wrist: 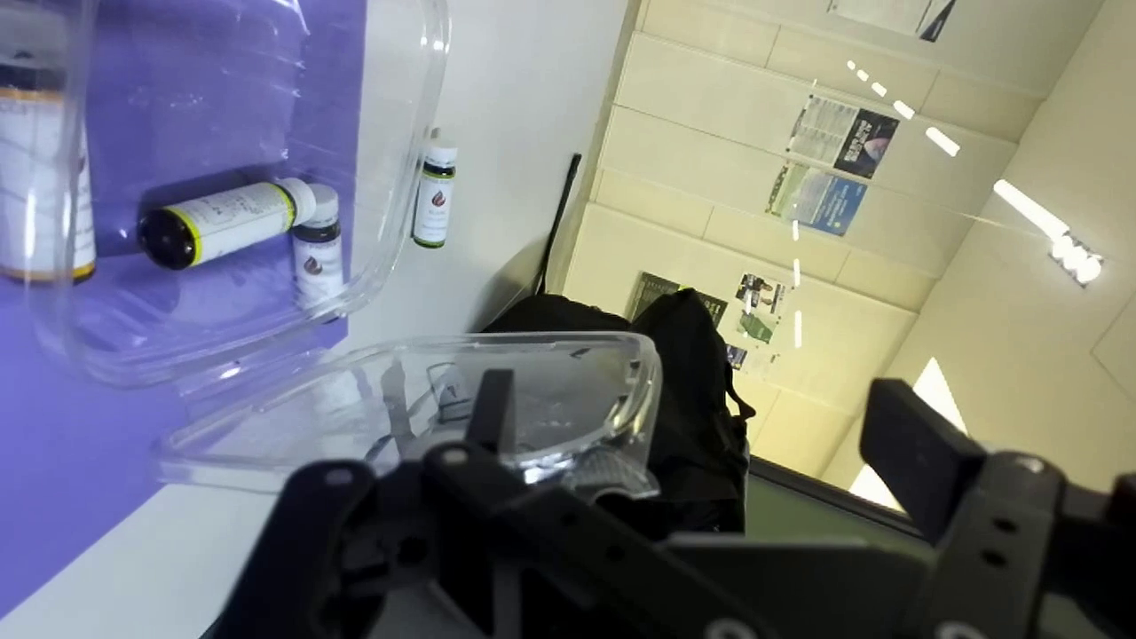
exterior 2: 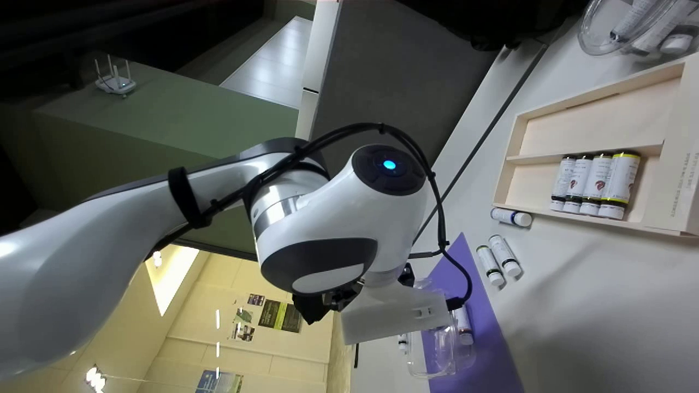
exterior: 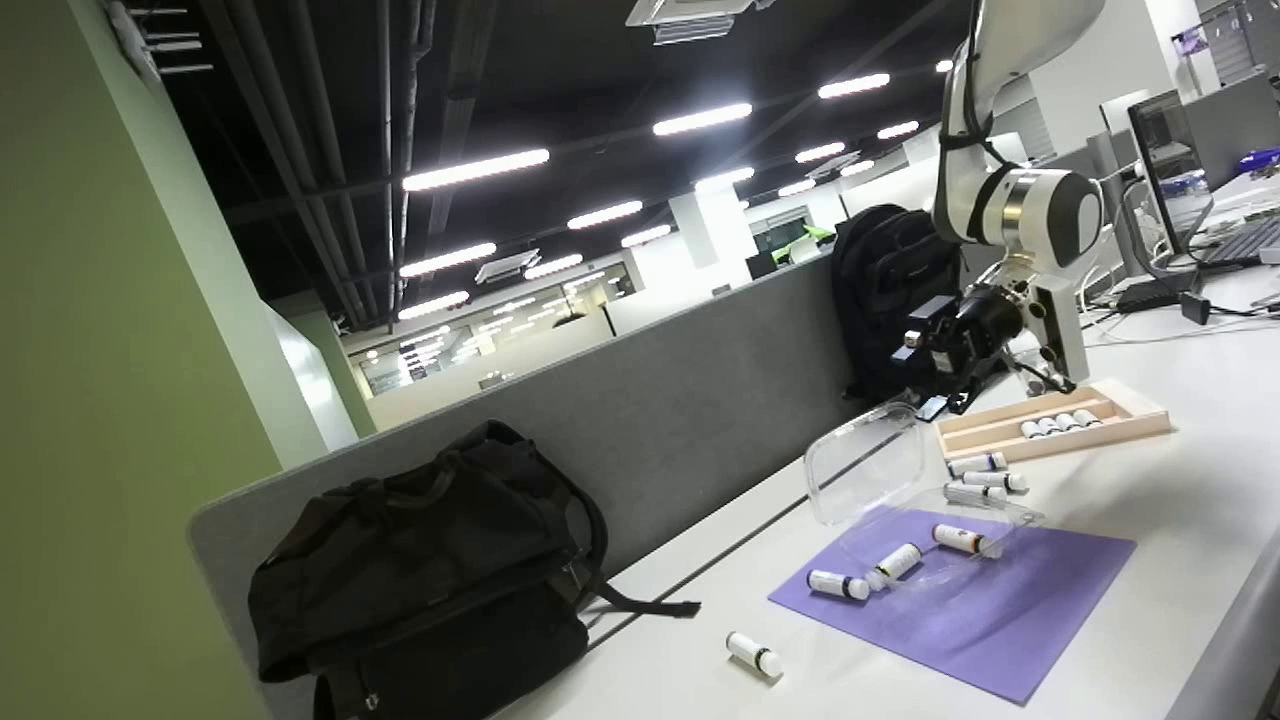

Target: Open the lid of the transparent bowl

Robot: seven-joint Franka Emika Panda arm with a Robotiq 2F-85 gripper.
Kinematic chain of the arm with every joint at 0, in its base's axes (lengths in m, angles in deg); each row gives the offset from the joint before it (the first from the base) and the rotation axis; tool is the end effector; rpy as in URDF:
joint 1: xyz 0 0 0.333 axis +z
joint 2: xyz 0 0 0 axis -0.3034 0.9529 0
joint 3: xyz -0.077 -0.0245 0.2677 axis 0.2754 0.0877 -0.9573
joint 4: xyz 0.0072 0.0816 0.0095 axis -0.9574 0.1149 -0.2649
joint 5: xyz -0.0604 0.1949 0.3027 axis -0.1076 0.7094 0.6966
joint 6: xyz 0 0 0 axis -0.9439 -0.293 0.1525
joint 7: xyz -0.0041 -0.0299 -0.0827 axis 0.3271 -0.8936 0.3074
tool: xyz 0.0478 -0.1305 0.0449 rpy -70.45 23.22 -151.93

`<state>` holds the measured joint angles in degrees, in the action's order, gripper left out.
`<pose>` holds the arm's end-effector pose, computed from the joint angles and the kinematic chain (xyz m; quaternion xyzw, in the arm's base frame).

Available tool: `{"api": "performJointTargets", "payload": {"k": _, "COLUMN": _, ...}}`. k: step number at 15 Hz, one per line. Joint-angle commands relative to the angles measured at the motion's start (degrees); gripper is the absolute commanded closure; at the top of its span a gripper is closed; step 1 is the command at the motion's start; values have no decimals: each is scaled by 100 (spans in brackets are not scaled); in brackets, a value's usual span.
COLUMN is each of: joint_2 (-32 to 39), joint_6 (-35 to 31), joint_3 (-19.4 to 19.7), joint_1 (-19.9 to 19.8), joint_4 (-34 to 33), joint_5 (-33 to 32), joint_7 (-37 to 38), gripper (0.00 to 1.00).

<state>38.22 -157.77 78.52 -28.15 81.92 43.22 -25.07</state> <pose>0.4415 -0.0444 0.1698 -0.7892 -0.0316 -0.1537 0.5937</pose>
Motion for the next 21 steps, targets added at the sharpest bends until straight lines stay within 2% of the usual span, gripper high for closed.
{"api": "performJointTargets", "payload": {"k": 1, "joint_2": -164, "joint_6": -215, "joint_3": -60, "joint_1": 62, "joint_4": -39, "joint_5": 78, "joint_7": 219, "gripper": 0}}
{"api": "performJointTargets", "payload": {"k": 14, "joint_2": -436, "joint_6": -845, "joint_3": -191, "joint_1": 194, "joint_4": -24, "joint_5": 190, "joint_7": 156, "gripper": 0}}
{"api": "performJointTargets", "payload": {"k": 21, "joint_2": -379, "joint_6": -1121, "joint_3": -240, "joint_1": 218, "joint_4": -338, "joint_5": 147, "joint_7": 388, "gripper": 0}}
